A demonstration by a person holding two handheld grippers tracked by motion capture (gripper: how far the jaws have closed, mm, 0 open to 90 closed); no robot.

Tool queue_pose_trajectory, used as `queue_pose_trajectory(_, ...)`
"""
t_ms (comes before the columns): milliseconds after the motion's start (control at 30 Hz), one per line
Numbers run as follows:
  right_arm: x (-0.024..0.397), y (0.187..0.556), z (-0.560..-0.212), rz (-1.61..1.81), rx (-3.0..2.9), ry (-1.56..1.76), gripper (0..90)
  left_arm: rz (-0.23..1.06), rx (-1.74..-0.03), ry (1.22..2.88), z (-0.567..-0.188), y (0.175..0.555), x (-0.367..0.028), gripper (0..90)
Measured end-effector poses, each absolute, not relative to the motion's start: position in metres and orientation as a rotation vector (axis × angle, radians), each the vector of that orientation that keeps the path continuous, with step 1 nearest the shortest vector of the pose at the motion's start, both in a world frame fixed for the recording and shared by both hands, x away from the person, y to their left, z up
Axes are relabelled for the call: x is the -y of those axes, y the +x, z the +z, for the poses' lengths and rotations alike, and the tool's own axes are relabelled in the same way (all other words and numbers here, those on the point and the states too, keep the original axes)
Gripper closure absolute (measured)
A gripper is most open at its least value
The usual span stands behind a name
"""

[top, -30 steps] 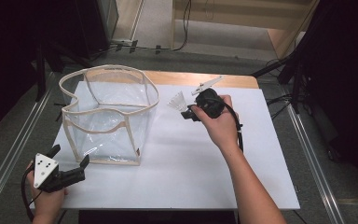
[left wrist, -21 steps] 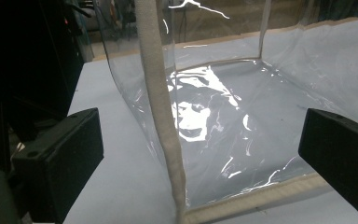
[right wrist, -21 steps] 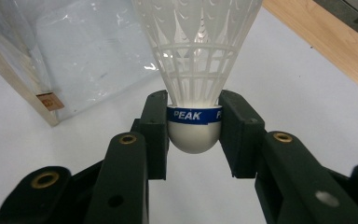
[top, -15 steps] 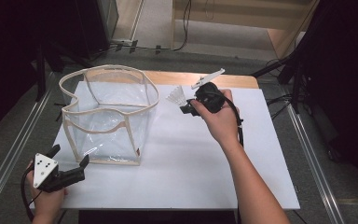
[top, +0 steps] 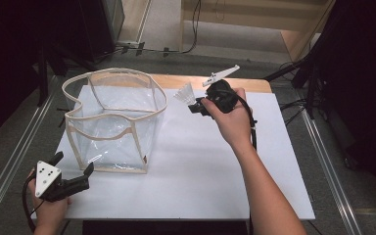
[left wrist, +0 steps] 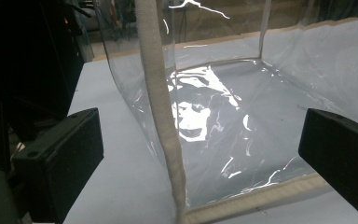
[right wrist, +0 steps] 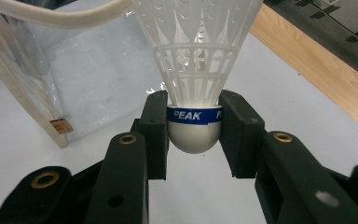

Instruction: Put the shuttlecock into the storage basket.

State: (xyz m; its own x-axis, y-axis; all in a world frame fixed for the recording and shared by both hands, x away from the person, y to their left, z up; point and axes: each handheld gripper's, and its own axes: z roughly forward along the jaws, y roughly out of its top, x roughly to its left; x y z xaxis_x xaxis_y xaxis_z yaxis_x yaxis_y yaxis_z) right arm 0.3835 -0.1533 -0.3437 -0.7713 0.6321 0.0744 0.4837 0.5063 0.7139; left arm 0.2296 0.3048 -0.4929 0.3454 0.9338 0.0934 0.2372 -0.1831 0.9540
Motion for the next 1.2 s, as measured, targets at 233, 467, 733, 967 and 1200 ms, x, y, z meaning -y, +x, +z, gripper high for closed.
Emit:
queue_pose_trajectory(233,0.154,0.385,-0.339,1.144,-2.535,0.958,62.6,0.913,-1.066,1.651,-0.493,0.23,-0.305,0.3)
queue_pose_trajectory(467,0.151,0.386,-0.336,1.159,-2.528,0.951,62.6,0.911,-1.066,1.65,-0.493,0.23,-0.305,0.3)
queue_pose_trajectory(733,0.15,0.387,-0.333,1.167,-2.524,0.945,62.6,0.908,-1.067,1.645,-0.493,0.23,-0.306,0.3)
queue_pose_trajectory(967,0.149,0.388,-0.33,1.205,-2.506,0.947,62.6,0.909,-1.066,1.648,-0.493,0.23,-0.306,0.3)
queue_pose_trajectory(1200,0.151,0.387,-0.325,1.243,-2.487,0.949,62.6,0.909,-1.068,1.649,-0.493,0.23,-0.305,0.3)
